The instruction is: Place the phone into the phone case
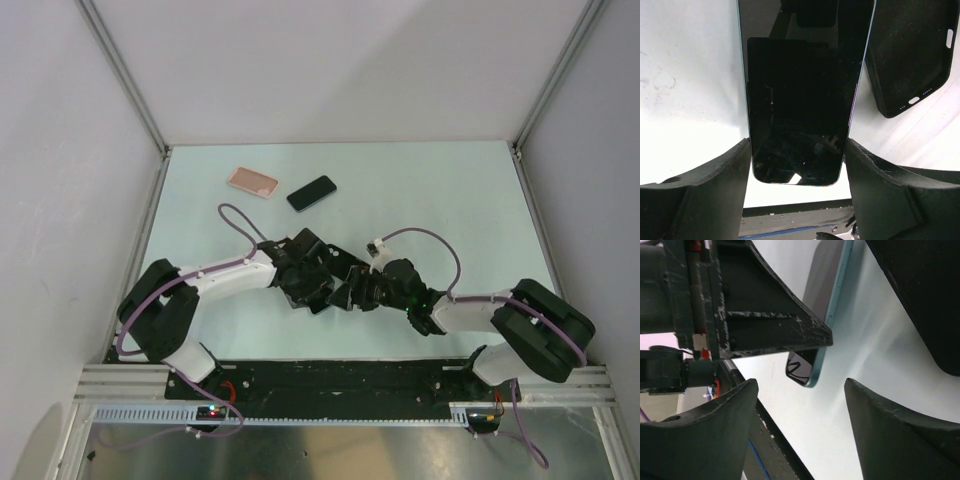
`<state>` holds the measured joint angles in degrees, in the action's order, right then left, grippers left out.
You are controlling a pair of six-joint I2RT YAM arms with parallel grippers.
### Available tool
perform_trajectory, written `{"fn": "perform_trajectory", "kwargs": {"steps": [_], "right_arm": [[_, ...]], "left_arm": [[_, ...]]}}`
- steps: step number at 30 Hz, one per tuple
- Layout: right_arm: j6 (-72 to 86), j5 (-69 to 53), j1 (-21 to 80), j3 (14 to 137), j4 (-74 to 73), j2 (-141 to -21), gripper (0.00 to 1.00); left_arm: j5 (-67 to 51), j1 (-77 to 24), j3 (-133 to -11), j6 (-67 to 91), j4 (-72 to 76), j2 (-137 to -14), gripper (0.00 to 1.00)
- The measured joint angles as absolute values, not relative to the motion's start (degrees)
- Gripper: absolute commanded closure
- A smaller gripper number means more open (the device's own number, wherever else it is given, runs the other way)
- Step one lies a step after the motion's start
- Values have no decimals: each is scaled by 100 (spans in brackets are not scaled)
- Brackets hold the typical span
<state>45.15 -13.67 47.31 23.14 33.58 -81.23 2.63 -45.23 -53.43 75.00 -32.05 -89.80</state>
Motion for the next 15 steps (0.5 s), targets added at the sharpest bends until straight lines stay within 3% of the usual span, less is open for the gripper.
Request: {"fn": "perform_trajectory", "kwargs": {"steps": [5, 15], "right_arm": [[4598, -1594, 4654, 2305, 3999, -8475, 40], [4816, -2088, 4521, 2305, 4724, -9087, 47]], "left_arm": [[209, -4519, -5325, 7400, -3190, -8980, 27], [104, -4521, -5325, 7190, -3140, -8997, 27]]}}
